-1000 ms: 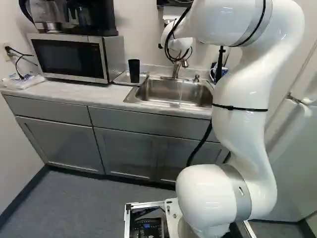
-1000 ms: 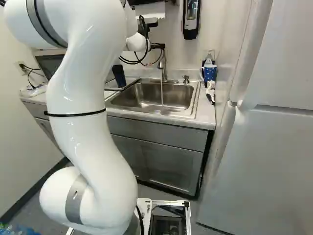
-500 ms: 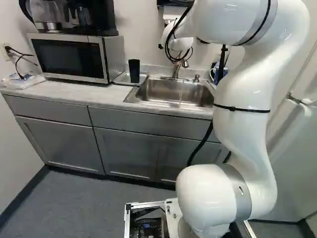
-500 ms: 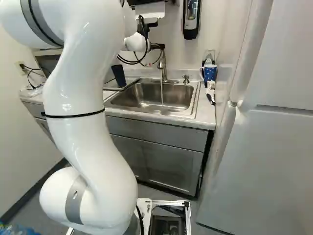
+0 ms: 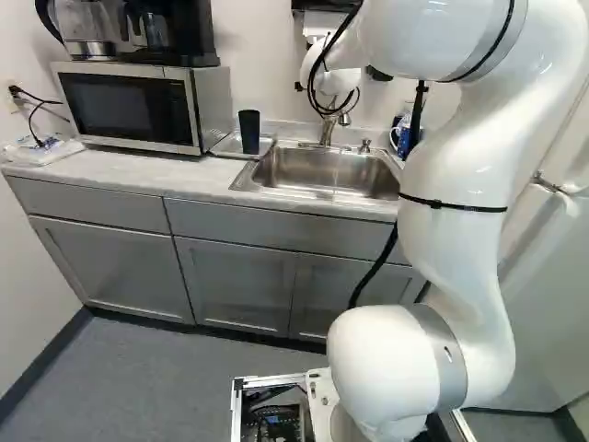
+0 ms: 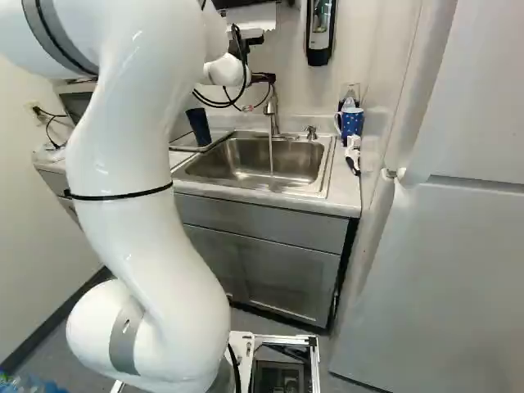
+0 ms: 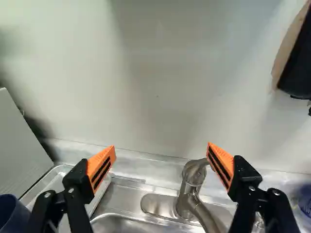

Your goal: Rinse the cup and place it in the tray

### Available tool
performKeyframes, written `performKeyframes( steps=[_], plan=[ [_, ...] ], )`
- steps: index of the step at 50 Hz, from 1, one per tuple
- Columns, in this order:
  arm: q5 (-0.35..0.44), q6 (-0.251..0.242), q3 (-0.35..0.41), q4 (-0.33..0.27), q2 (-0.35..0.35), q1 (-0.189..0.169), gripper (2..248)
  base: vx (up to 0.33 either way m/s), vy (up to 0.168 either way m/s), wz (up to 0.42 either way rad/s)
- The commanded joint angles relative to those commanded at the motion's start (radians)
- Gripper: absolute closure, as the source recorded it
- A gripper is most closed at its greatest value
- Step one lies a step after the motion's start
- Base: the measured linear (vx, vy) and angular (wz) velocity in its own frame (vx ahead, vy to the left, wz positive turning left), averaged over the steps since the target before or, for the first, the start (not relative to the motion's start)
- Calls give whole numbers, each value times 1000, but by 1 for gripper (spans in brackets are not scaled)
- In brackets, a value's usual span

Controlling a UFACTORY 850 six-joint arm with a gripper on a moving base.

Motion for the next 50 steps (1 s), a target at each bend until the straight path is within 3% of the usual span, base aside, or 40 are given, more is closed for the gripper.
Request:
performKeyframes(
  steps=[50],
  plan=[
    [-84, 0, 60, 0, 53, -1, 3, 0, 0, 0]
  ],
)
